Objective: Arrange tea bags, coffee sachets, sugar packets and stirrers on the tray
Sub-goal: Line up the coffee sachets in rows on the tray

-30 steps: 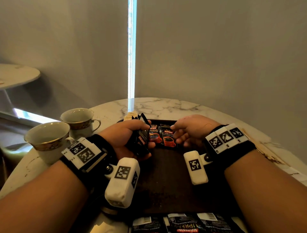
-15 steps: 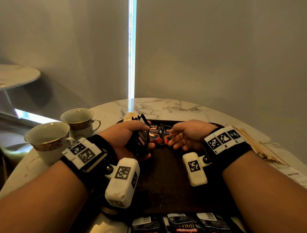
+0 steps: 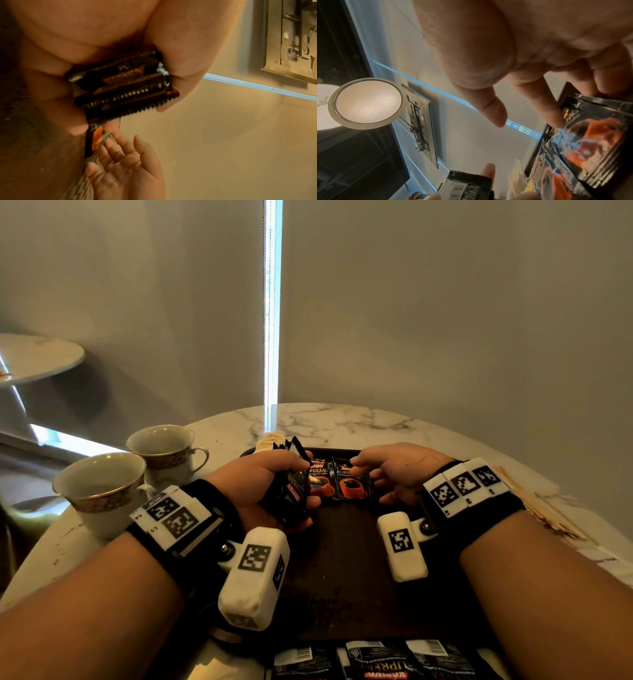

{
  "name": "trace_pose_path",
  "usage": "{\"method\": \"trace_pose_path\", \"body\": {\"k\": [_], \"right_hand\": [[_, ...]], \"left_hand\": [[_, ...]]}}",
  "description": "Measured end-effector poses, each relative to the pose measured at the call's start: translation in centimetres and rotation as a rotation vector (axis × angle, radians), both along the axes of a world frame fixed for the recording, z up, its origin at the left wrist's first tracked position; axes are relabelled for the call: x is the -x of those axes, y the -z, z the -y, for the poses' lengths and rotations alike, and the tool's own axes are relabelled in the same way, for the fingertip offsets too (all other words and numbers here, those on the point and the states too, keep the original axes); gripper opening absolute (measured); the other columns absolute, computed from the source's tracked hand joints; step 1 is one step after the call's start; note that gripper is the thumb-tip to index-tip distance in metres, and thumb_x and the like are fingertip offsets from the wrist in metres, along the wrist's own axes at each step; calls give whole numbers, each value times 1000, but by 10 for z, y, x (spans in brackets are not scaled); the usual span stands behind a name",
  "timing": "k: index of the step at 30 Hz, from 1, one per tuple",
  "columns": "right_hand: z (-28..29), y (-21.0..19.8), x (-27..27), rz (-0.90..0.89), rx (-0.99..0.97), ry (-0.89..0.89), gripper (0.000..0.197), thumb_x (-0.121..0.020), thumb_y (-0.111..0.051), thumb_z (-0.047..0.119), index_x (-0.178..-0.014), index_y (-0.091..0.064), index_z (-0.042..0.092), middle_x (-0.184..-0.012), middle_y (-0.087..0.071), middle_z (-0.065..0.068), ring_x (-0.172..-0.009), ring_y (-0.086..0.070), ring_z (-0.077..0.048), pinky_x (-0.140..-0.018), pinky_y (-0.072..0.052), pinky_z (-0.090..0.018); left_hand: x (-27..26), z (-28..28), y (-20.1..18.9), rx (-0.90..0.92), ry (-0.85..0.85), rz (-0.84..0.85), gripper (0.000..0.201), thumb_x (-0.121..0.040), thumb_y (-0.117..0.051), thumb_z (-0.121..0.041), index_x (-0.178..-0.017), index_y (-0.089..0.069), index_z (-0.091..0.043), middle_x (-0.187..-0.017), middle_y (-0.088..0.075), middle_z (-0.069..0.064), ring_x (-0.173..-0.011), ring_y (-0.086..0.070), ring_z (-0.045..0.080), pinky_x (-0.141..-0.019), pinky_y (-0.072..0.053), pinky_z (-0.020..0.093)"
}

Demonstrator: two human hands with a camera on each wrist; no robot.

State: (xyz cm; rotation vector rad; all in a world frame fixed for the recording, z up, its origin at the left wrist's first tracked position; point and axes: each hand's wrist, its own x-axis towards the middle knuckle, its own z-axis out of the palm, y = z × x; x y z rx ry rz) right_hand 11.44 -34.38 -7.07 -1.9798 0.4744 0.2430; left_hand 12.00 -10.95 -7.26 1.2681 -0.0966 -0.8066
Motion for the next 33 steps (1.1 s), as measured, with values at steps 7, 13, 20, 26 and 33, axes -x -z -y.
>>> {"method": "trace_pose_path", "body": {"k": [7,13,20,26,33], "right_hand": [[-3,-1,1,13,18,-10,22,-89,-65,39,-95,-69,18,-96,-64,3,-106,-51,-22,-75,-44,-38],[-1,-4,2,40,10,10,40,-76,-69,46,-103,-72,16,-112,-65,-9,-114,-59,-29,-79,-52,-41],[-10,-26,14,368,-3,-97,9,-88,-70,21,-97,-72,23,-90,-68,2,-80,-60,-13,-59,-48,-30],[-33,-41,37,524,-33,-359,51,-85,-67,-3,-94,-77,46,-114,-66,2,-99,-64,-14,-76,-54,-30],[-47,-43,45,541,-13,-424,52,-83,-70,-4,-93,-78,46,-87,-71,-6,-93,-70,-30,-96,-53,-55]], "left_hand": [[0,0,1,4,-11,2,45,-80,-61,-18,-124,-60,-24,-76,-75,7,-69,-67,22,-76,-53,43],[0,-2,0,26,-32,-6,47,-77,-64,-19,-122,-62,-28,-81,-74,8,-71,-69,23,-70,-56,42],[5,-2,-7,157,-76,47,46,-73,-65,-27,-117,-59,-15,-77,-71,12,-69,-70,25,-71,-57,42],[8,-6,-15,158,-128,72,45,-96,-55,-28,-132,-55,-1,-108,-70,24,-81,-74,35,-62,-61,42],[16,-5,-18,248,-101,117,50,-83,-61,-30,-127,-58,-6,-84,-74,14,-64,-72,25,-53,-57,34]]}}
